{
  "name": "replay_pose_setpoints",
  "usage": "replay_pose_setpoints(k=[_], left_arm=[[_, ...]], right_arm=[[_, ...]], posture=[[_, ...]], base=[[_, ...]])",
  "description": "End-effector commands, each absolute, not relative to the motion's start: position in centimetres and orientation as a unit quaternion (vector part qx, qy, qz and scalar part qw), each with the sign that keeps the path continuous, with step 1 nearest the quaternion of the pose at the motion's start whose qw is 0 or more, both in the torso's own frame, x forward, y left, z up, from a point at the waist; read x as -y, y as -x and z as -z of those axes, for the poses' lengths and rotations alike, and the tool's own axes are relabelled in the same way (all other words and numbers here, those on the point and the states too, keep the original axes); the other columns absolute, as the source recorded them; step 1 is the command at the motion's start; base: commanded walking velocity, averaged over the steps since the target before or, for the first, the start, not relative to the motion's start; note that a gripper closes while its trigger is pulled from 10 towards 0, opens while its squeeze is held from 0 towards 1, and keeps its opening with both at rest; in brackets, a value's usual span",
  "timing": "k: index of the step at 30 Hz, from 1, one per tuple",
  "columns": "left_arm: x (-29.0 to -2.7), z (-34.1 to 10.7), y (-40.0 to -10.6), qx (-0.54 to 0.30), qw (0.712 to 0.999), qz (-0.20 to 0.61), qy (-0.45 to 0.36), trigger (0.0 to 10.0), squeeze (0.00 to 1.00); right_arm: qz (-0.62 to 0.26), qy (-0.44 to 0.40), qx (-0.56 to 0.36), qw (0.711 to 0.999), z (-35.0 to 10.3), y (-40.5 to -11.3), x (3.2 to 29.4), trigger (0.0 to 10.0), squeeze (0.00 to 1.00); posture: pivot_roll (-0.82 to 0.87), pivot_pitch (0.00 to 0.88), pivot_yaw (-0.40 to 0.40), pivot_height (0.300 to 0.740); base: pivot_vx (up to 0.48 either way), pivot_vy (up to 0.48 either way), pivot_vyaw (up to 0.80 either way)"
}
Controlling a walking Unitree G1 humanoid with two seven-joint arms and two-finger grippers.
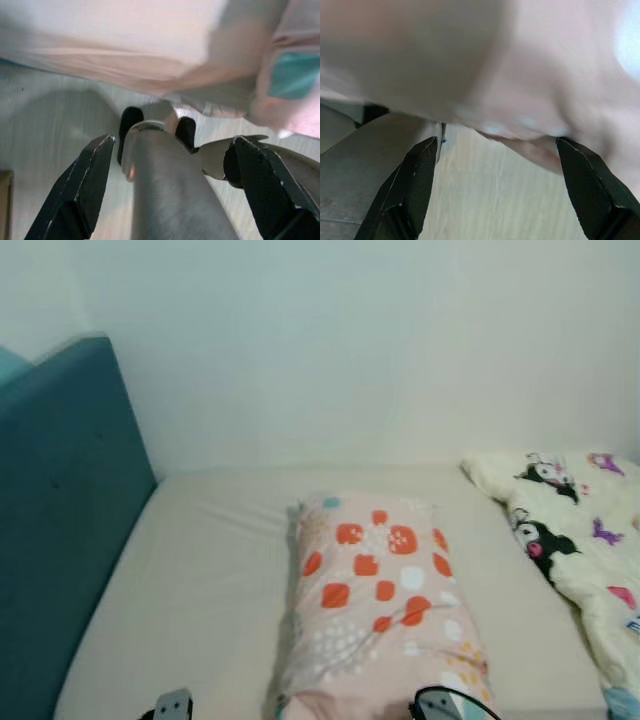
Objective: Clean up the room
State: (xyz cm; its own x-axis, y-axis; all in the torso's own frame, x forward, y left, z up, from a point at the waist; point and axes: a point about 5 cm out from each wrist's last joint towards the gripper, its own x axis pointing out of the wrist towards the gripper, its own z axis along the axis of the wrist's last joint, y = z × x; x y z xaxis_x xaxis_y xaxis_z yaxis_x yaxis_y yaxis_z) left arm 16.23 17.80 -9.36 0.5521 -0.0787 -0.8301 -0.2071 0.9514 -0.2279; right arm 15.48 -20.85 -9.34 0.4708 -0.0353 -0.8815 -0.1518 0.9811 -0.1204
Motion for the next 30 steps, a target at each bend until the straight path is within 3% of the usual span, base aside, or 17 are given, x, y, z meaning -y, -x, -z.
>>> replay_pose_setpoints(k=[1,11,15,21,24,30], left_arm=[[-18.0,9.2,-16.6,-0.467,0.869,-0.047,0.157,10.0,0.0],[-17.7,9.1,-16.8,-0.461,0.872,-0.036,0.159,10.0,0.0],[-17.5,9.1,-16.9,-0.462,0.874,-0.025,0.148,10.0,0.0],[-17.4,8.3,-18.4,-0.422,0.881,-0.049,0.207,10.0,0.0],[-16.8,6.5,-21.7,-0.361,0.902,-0.017,0.236,10.0,0.0],[-17.4,4.2,-24.7,-0.291,0.915,-0.01,0.278,10.0,0.0]], right_arm=[[-0.034,0.091,-0.511,0.854,9.3,-15.6,20.7,10.0,0.0],[-0.033,0.092,-0.511,0.854,9.3,-15.5,20.9,10.0,0.0],[-0.033,0.094,-0.511,0.854,9.3,-15.5,21.0,10.0,0.0],[-0.036,0.095,-0.507,0.856,9.3,-15.6,21.0,10.0,0.0],[-0.048,0.103,-0.475,0.873,8.6,-17.0,20.7,10.0,0.0],[-0.042,0.081,-0.418,0.904,7.1,-19.9,20.6,10.0,0.0]], posture=[[-0.02,0.0,-0.01,0.74],[-0.03,0.0,-0.011,0.74],[-0.03,0.0,-0.012,0.74],[-0.04,0.0,-0.013,0.74],[-0.04,0.0,-0.015,0.74],[-0.05,0.006,-0.009,0.74]], base=[[0.0,0.0,0.0],[0.0,0.0,0.0],[0.0,-0.48,0.0],[0.0,-0.08,0.0],[0.0,0.0,0.0],[0.0,0.0,-0.24]])
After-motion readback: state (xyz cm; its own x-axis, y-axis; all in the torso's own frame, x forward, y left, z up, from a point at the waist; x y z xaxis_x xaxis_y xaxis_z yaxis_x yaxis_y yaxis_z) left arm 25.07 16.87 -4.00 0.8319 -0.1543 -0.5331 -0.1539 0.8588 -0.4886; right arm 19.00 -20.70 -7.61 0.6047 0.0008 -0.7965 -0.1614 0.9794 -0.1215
